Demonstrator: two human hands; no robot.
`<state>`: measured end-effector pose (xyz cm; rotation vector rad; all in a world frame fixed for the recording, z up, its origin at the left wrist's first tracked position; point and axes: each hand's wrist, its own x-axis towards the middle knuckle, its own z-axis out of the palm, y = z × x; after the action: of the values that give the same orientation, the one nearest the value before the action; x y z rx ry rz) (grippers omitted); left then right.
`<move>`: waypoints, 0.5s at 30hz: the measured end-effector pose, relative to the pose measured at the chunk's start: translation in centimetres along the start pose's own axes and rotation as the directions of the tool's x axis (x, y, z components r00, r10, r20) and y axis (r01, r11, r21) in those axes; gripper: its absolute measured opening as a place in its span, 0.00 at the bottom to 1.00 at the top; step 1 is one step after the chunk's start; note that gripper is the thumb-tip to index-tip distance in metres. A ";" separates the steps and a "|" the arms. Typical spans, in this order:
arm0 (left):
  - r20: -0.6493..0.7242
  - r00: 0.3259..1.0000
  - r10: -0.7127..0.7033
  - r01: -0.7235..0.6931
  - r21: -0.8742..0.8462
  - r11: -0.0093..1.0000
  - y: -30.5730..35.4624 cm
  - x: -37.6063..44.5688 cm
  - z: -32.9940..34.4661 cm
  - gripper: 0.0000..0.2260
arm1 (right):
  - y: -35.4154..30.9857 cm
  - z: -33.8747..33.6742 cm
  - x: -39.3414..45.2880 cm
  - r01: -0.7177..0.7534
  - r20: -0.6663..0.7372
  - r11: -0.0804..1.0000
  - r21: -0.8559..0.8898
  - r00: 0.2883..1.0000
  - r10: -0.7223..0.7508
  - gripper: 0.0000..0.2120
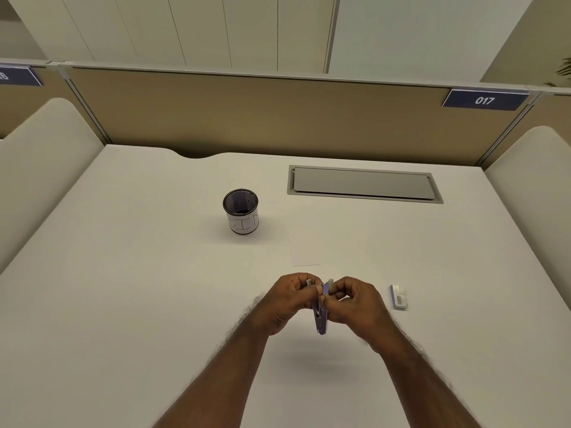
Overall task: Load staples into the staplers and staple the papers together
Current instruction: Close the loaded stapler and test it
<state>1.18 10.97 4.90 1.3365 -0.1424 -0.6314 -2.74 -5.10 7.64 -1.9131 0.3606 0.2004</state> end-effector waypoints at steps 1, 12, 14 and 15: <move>0.007 1.000 0.005 -0.005 -0.001 1.000 0.0 0.0 0.0 0.05 | 0.1 0.1 0.0 0.001 -0.005 1.000 0.005 1.000 -0.001 0.05; -0.023 0.998 0.052 -0.051 0.029 0.998 0.7 0.7 0.2 0.07 | 0.7 0.1 0.0 0.077 -0.118 0.994 0.074 0.991 -0.068 0.09; -0.015 0.999 0.033 -0.034 -0.073 0.997 0.7 0.8 -0.2 0.07 | 0.5 -0.2 0.1 0.108 -0.119 0.991 0.081 0.988 -0.098 0.09; -0.022 1.000 0.020 -0.023 -0.140 0.990 0.7 0.8 -0.3 0.07 | 0.2 -0.3 0.1 0.128 -0.122 0.988 0.082 0.985 -0.118 0.10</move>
<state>2.25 10.91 5.22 1.2042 -0.0935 -0.5987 -2.69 -5.52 7.50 -1.8563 0.3232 -0.0102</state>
